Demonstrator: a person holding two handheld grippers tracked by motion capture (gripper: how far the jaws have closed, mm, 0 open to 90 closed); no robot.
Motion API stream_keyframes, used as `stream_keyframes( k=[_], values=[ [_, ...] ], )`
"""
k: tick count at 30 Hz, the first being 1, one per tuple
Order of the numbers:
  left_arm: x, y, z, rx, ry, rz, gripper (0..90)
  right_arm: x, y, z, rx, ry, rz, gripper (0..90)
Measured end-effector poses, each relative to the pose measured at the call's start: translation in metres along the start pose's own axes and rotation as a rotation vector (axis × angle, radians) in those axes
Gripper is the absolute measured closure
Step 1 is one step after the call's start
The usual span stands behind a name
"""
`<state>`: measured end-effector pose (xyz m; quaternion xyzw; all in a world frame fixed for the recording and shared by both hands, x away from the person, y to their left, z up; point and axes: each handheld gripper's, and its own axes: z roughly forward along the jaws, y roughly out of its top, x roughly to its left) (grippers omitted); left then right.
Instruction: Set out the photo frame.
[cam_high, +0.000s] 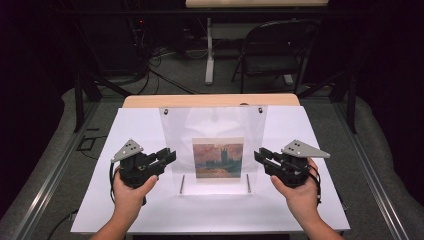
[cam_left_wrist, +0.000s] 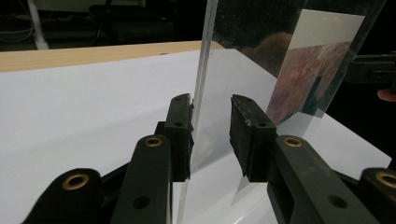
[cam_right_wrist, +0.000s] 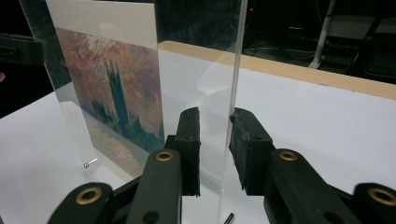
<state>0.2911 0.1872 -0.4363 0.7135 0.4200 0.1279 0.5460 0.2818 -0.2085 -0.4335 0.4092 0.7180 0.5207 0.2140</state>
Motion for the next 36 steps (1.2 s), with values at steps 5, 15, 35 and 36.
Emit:
stream_keyframes(
  k=[5,15,35,36],
  values=[
    [0.002,0.0,0.002,0.001,-0.005,-0.003,67.6,-0.003,-0.001,0.002,-0.007,0.013,0.015,72.8],
    [0.004,-0.004,-0.006,0.005,0.02,0.016,61.7,-0.009,-0.006,0.002,0.012,0.035,0.025,62.0],
    [0.028,-0.02,-0.041,-0.01,0.128,-0.007,46.6,-0.035,-0.017,-0.029,-0.011,-0.035,0.095,43.6],
    [0.029,-0.021,-0.042,-0.013,0.129,-0.014,46.0,-0.036,-0.017,-0.03,-0.014,-0.038,0.095,43.2]
  ],
)
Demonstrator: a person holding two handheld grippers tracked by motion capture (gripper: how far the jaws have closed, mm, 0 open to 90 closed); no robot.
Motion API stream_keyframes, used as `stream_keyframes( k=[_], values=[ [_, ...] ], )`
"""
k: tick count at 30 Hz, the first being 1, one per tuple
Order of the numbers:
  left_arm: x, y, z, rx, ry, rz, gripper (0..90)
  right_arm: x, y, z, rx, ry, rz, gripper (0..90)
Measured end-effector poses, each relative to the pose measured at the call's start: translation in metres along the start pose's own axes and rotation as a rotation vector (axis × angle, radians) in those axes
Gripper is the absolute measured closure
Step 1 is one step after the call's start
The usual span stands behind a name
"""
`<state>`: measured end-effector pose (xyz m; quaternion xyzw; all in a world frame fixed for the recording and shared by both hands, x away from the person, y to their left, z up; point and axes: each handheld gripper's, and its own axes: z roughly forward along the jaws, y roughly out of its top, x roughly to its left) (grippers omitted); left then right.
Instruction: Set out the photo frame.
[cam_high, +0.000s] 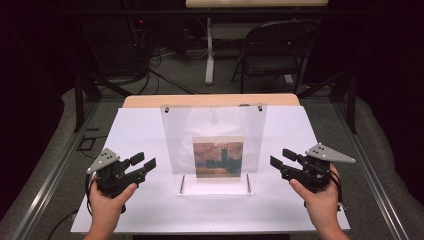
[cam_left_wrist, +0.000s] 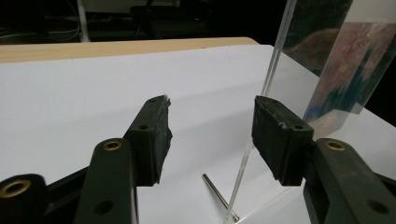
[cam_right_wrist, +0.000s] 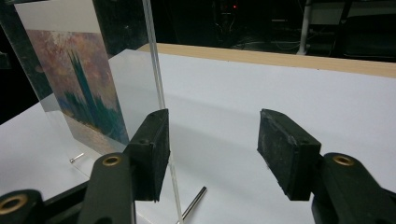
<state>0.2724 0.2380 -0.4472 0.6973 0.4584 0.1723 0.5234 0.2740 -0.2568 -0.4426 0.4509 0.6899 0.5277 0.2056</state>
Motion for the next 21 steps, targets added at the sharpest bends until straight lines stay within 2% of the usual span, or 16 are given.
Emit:
stream_keyframes(
  k=[4,10,15,21],
  values=[
    [0.005,0.001,-0.006,-0.01,0.022,-0.015,44.1,0.001,-0.001,-0.004,0.003,-0.017,-0.016,41.9],
    [0.007,-0.005,-0.012,-0.01,0.04,-0.007,42.5,0.002,-0.003,-0.013,0.009,-0.048,-0.067,38.9],
    [0.008,-0.021,-0.012,-0.001,0.045,-0.003,42.5,0.0,-0.017,-0.018,0.013,-0.069,-0.058,38.8],
    [0.011,-0.041,-0.008,-0.004,0.042,-0.042,41.2,-0.001,-0.04,-0.017,0.022,-0.085,-0.048,38.8]
  ],
)
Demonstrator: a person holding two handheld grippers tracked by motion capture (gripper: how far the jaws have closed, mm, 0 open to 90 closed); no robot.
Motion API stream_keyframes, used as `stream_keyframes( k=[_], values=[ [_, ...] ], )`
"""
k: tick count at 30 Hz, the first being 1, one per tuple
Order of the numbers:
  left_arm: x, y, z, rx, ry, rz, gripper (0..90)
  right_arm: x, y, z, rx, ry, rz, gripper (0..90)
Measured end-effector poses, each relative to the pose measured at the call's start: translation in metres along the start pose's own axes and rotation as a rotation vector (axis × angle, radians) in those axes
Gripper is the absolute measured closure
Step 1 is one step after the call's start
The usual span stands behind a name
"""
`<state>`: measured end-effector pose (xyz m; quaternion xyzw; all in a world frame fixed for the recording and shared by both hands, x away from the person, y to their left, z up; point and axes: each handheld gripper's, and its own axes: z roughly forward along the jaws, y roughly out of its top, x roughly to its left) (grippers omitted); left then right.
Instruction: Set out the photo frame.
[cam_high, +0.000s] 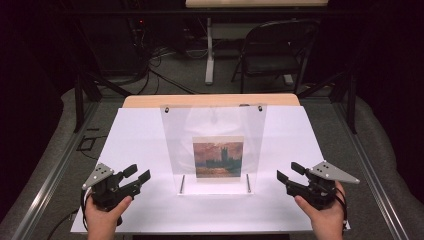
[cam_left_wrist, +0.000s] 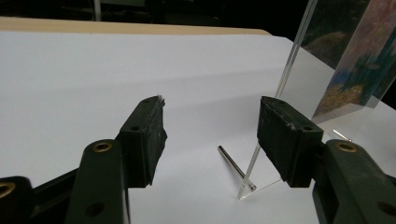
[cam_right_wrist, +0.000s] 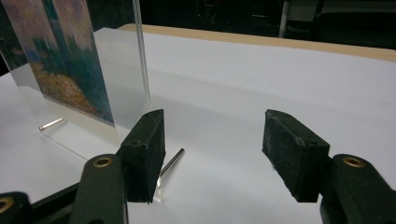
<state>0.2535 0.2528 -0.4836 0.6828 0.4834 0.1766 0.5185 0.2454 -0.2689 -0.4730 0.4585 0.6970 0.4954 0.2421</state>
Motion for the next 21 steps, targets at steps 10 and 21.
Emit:
stream_keyframes(
  k=[10,21],
  values=[
    [0.005,-0.025,0.018,-0.003,0.042,0.045,38.9,0.002,-0.028,0.015,0.027,-0.011,-0.049,37.4],
    [0.001,-0.04,0.032,0.069,0.031,0.096,39.0,0.005,-0.043,0.027,0.075,0.001,-0.077,37.5]
  ],
)
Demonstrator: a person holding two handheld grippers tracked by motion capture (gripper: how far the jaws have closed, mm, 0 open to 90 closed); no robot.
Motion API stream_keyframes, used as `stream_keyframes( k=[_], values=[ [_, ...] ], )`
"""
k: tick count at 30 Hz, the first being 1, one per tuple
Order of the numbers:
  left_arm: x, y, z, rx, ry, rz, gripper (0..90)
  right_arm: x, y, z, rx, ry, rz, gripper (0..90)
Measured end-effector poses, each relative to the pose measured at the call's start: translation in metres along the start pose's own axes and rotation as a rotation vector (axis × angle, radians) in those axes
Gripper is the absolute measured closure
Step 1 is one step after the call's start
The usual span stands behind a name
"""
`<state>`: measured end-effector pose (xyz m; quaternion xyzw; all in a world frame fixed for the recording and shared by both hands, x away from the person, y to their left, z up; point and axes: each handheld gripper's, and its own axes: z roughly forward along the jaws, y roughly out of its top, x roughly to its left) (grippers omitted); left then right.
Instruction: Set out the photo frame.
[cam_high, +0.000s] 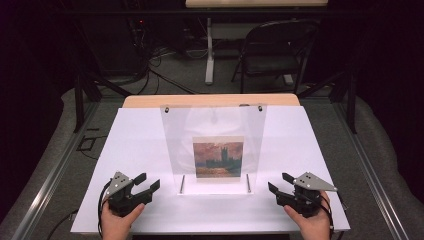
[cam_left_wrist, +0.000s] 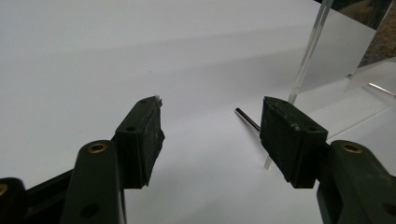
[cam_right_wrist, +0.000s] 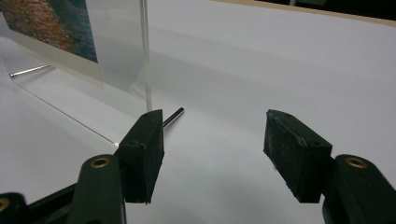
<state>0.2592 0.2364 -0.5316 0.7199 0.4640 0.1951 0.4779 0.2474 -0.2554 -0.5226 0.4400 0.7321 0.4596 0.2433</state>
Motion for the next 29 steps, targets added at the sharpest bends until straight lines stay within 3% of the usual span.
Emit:
stream_keyframes(
  k=[7,18,29],
  values=[
    [-0.002,-0.002,0.005,0.026,-0.026,0.011,38.9,-0.002,-0.005,0.006,0.027,0.036,0.021,37.9],
    [-0.004,-0.004,0.009,0.055,-0.032,0.019,38.9,0.008,-0.008,0.013,0.077,0.031,-0.064,38.9],
    [-0.003,-0.003,0.009,0.058,-0.018,0.021,38.9,0.006,-0.008,0.012,0.073,0.021,-0.061,39.2]
  ],
)
